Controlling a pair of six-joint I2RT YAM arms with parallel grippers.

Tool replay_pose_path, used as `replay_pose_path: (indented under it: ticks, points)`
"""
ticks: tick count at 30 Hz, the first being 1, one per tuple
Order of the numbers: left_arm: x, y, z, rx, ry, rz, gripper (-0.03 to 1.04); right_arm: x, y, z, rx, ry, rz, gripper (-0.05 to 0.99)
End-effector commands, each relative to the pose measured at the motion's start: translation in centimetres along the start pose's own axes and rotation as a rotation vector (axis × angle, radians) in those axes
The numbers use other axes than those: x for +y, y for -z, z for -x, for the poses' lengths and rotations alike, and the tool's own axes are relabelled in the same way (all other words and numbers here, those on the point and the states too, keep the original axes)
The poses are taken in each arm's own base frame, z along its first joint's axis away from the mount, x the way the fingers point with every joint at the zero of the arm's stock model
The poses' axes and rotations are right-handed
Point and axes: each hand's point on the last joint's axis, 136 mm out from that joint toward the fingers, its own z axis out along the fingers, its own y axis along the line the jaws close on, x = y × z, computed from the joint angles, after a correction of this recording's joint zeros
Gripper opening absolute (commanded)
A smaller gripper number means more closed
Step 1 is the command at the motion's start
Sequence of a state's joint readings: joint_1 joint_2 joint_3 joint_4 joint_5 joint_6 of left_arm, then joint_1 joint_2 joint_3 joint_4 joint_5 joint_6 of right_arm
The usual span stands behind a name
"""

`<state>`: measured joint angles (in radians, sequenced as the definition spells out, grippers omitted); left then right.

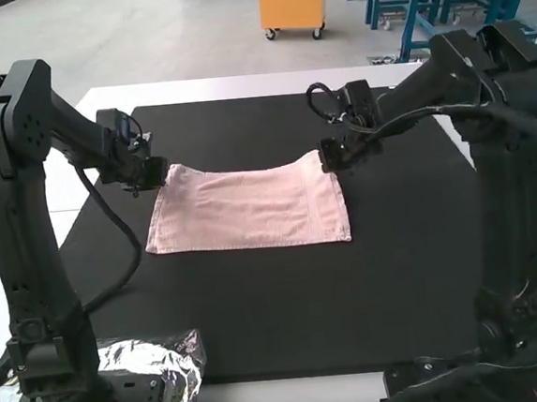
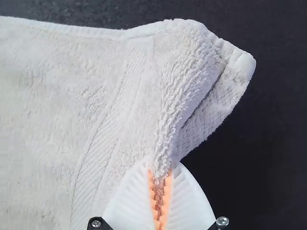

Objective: Fold the towel.

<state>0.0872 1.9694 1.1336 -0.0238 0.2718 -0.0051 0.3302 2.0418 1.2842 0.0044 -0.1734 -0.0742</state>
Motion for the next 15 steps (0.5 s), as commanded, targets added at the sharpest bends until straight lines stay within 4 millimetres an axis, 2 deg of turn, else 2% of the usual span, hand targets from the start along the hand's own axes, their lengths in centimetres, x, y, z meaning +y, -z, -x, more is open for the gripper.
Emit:
replay_pose_path:
  ticks: [1, 6, 12, 15]
  points:
    - [0.0, 1.7, 1.5, -0.040, -0.018, -0.010, 0.02, -0.8, 2.1, 1.1, -0.033, -0.030, 0.015, -0.03]
    - [0.9, 3.2, 1.5, -0.037, -0.024, 0.005, 0.02, -1.9, 3.8, 0.4, -0.026, -0.058, 0.014, -0.03]
    - [0.1, 5.0, 0.9, -0.031, -0.048, 0.002, 0.02, -2.4, 5.3, -1.0, -0.010, -0.075, 0.019, -0.03]
    - [-0.4, 6.1, 1.0, -0.041, -0.054, 0.001, 0.02, -1.8, 5.8, -2.1, 0.015, -0.079, 0.044, -0.03]
